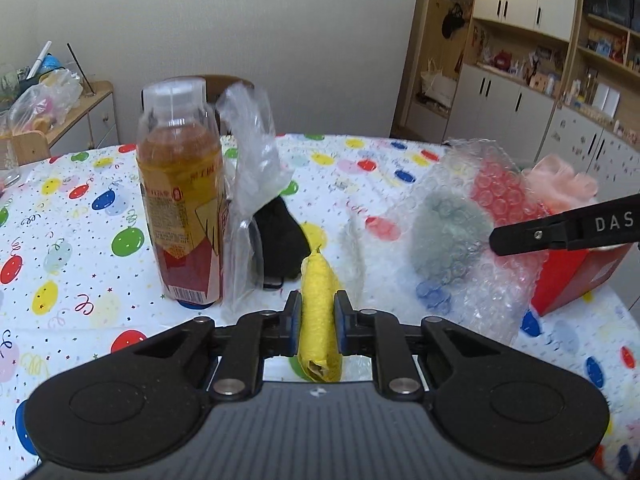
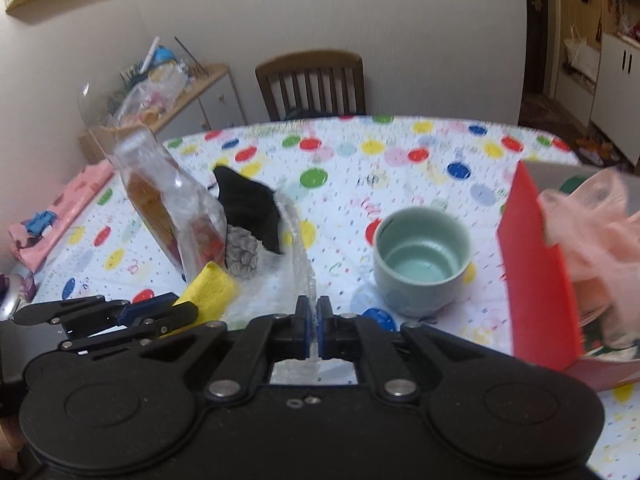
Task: Organize soft objects
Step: 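Grasp the yellow sponge with the left tool while the right tool grasps the bubble wrap, then lift the yellow sponge and bubble wrap into the box and release both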
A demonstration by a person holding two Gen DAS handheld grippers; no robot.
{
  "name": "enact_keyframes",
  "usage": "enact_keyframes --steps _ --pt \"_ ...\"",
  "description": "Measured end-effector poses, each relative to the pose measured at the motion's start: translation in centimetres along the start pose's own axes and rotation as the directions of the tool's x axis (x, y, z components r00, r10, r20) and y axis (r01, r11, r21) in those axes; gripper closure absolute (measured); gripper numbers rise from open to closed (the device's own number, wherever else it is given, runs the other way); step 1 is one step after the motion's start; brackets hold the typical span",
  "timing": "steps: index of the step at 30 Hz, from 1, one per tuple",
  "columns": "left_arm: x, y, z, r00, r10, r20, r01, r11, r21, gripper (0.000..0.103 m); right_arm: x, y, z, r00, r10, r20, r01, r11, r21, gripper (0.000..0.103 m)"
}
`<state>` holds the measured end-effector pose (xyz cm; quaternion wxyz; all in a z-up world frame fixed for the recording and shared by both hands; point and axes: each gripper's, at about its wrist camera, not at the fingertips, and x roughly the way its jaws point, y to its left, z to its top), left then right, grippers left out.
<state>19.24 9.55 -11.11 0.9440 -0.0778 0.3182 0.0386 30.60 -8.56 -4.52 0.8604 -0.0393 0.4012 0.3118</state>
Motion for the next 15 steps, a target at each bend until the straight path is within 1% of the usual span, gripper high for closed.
enact_keyframes --steps 8,12,15 --pt "-2.5 -1.9 1.5 0.999 -0.016 0.047 0.016 1.000 -0.001 0.087 -5.8 -2.4 1.1 0.995 0.001 0.100 0.000 1.000 -0.004 0.101" --pt "-3.3 -3.2 2.8 0.997 -0.019 0.075 0.018 1.000 0.017 0.087 -8.9 -4.6 2.2 0.987 -0.027 0.158 0.029 0.999 -0.016 0.101" --pt "-3.6 -4.5 4.0 0.996 -0.032 0.085 0.030 0.999 0.026 0.087 -10.9 -6.7 2.9 0.982 -0.045 0.182 0.046 0.999 -0.004 0.101"
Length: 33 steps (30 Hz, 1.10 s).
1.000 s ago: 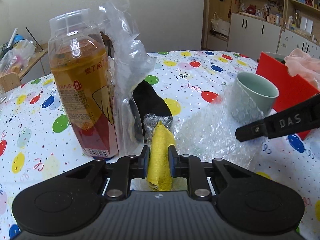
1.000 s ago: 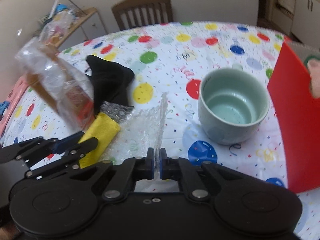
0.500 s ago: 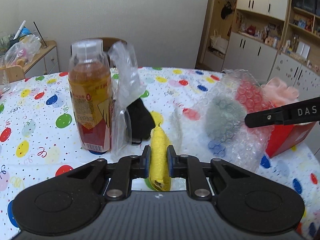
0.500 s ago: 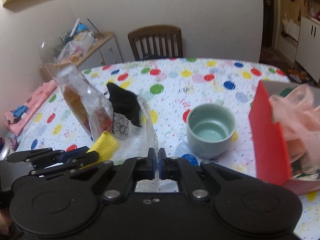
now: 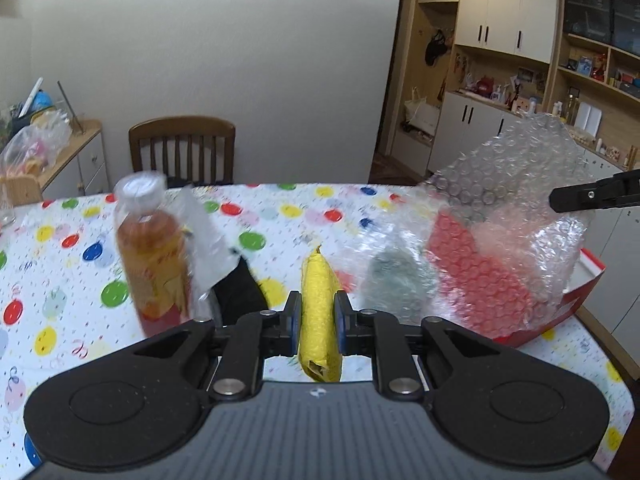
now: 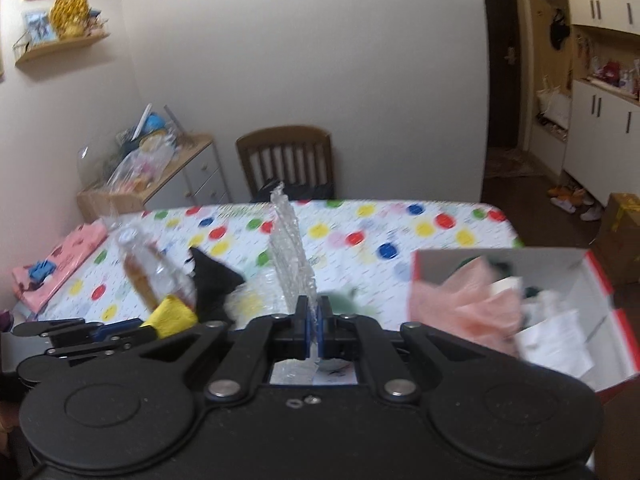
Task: Organize soft objects
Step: 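Lift the yellow sponge and bubble wrap into the box and release both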
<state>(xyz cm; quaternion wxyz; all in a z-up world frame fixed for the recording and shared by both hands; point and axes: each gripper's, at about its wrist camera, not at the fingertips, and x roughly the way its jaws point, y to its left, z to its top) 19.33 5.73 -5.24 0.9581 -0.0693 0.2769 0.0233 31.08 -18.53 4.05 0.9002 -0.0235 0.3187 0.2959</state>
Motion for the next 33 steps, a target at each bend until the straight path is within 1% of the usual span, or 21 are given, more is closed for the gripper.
enact_keyframes --steps 3,7,15,20,27,33 --pt "-0.1 -1.6 1.2 1.000 -0.018 0.013 0.018 1.000 0.018 0.087 -1.6 -2.0 0.8 1.000 -0.010 0.017 0.010 1.000 -0.005 0.101" --pt "-0.1 -4.6 2.9 0.998 -0.032 0.047 0.029 0.997 0.066 0.087 -3.9 -4.8 1.9 0.997 -0.032 0.065 0.032 0.999 -0.004 0.101" --pt "1.3 -11.0 6.1 0.991 -0.102 0.088 0.090 0.988 0.128 0.087 -7.3 -11.0 3.1 0.987 -0.094 0.132 0.090 0.995 0.034 0.101" --pt "3.1 -15.0 7.1 0.987 -0.135 0.084 0.121 0.980 0.156 0.087 -7.7 -14.9 2.7 0.984 -0.130 0.124 0.123 0.990 0.064 0.101" --pt "6.5 -20.4 7.7 0.984 -0.171 0.055 0.157 0.967 0.199 0.087 -6.7 -19.8 1.6 0.980 -0.182 0.084 0.174 0.980 0.094 0.101" --pt "9.4 -24.1 8.0 0.982 -0.188 0.018 0.179 0.960 0.217 0.087 -6.1 -23.6 1.0 0.979 -0.197 0.053 0.192 0.977 0.095 0.101"
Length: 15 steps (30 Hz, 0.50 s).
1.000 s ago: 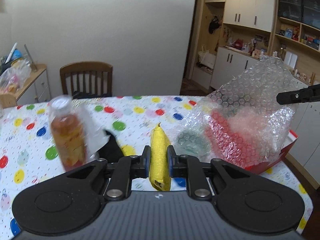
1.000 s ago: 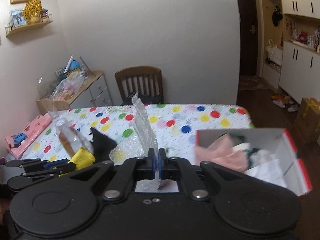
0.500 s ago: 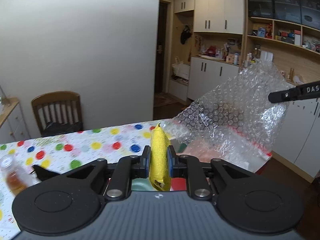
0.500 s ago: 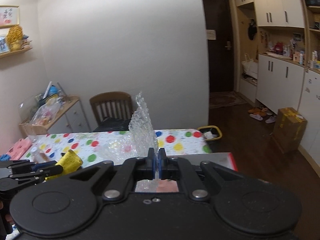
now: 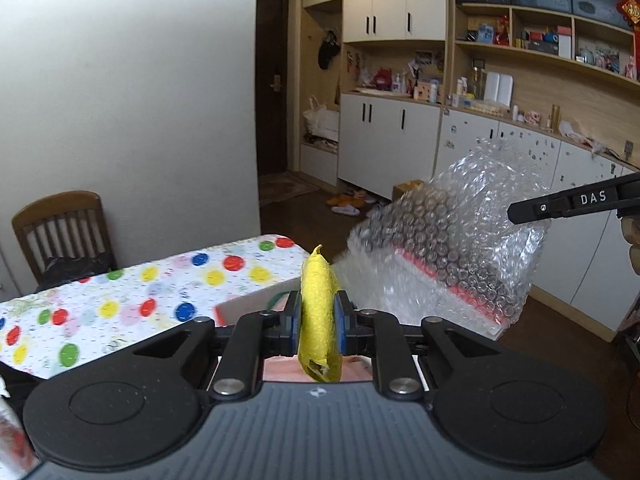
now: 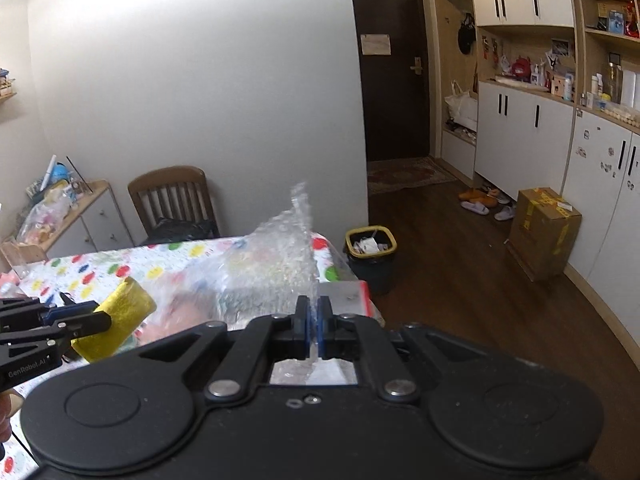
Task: Organize soft objects
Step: 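Lift the yellow sponge and bubble wrap into the box and release both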
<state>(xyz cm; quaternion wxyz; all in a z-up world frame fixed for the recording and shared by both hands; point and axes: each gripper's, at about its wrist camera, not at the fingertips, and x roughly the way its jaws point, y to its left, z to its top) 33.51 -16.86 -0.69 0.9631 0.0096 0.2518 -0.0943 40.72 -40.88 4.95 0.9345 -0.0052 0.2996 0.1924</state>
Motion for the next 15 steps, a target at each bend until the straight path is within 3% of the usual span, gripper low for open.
enact_keyframes --steps 6,15 --pt "3.6 -2.1 -0.1 0.999 -0.003 -0.041 0.003 1.000 0.009 0.087 2.0 -2.7 -0.4 0.999 0.008 -0.053 -0.008 1.000 0.006 0.101" --pt "8.3 -3.1 -1.0 0.992 0.027 -0.120 -0.030 0.999 -0.018 0.087 6.9 -1.8 -2.3 0.986 0.056 -0.155 -0.065 0.997 -0.052 0.100"
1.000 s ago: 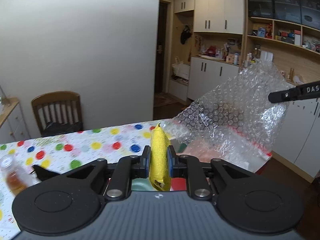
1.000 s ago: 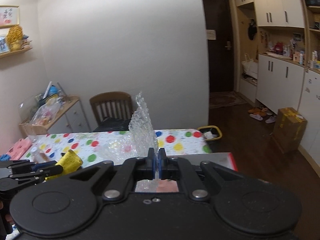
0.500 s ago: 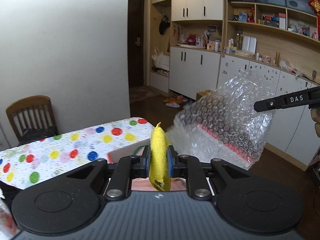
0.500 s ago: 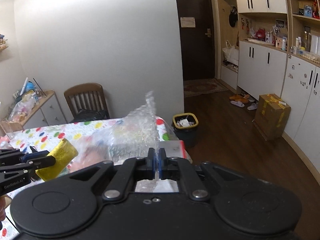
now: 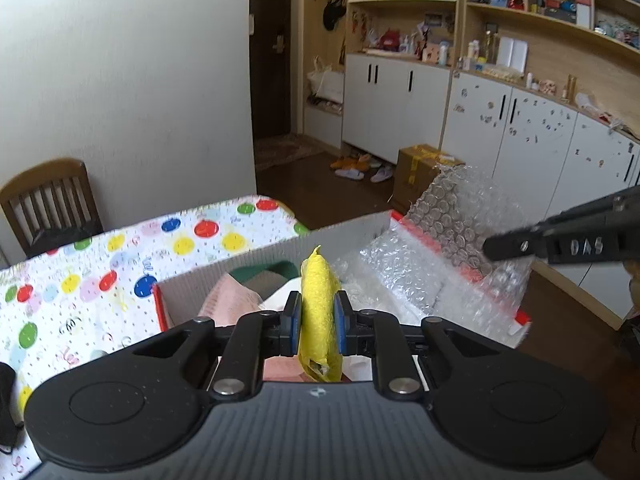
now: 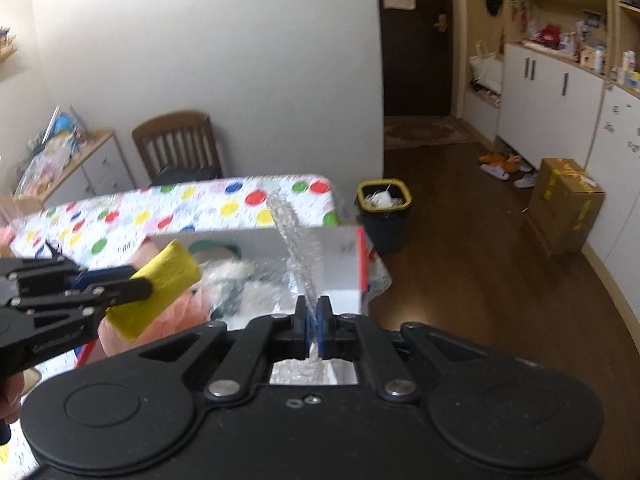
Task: Organize soft objects
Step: 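Lift the yellow sponge and bubble wrap into the box and release both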
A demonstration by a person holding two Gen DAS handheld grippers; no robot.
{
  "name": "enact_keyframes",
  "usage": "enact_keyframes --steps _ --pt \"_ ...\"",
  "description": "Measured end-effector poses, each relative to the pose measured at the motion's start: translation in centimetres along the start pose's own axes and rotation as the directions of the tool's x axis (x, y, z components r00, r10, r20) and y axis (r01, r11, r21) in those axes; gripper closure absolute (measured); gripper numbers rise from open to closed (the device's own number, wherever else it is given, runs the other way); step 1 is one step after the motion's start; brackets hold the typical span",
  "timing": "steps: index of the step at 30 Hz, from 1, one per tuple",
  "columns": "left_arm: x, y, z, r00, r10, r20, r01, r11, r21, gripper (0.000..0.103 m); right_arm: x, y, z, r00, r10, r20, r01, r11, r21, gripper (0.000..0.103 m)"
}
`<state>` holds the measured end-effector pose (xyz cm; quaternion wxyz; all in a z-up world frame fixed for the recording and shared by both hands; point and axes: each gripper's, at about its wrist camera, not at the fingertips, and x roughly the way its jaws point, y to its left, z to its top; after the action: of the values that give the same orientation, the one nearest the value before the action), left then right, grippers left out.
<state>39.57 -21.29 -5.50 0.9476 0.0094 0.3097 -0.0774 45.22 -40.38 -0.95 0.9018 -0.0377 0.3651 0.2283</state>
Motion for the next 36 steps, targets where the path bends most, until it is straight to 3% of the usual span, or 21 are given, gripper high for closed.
enact_keyframes --steps 11,26,30,32,34,36 --pt "2.8 -1.2 -1.0 0.998 0.035 -0.053 -0.035 0.999 0.000 0.087 5.3 1.8 -1.8 0.990 0.044 -0.134 -0.055 0.995 -0.078 0.100" --pt "3.9 -1.9 -2.6 0.990 0.031 -0.137 -0.031 1.000 0.001 0.087 6.1 1.6 -3.2 0.965 0.140 -0.220 -0.157 0.986 -0.060 0.097" --pt "3.9 -2.0 -2.7 0.989 0.023 -0.147 -0.023 1.000 -0.001 0.087 5.8 1.6 -3.5 0.963 0.151 -0.223 -0.167 0.984 -0.057 0.085" --pt "3.7 -2.1 -2.8 0.989 0.024 -0.149 -0.024 1.000 0.001 0.087 5.6 1.6 -3.4 0.963 0.153 -0.221 -0.170 0.984 -0.058 0.075" --pt "3.4 -2.3 -2.8 0.989 0.020 -0.147 -0.020 1.000 0.002 0.087 5.4 1.6 -3.4 0.965 0.156 -0.211 -0.173 0.983 -0.061 0.057" --pt "3.1 -2.4 -2.9 0.989 0.009 -0.145 -0.010 1.000 -0.002 0.086 5.1 1.6 -3.4 0.966 0.162 -0.203 -0.178 0.982 -0.063 0.052"
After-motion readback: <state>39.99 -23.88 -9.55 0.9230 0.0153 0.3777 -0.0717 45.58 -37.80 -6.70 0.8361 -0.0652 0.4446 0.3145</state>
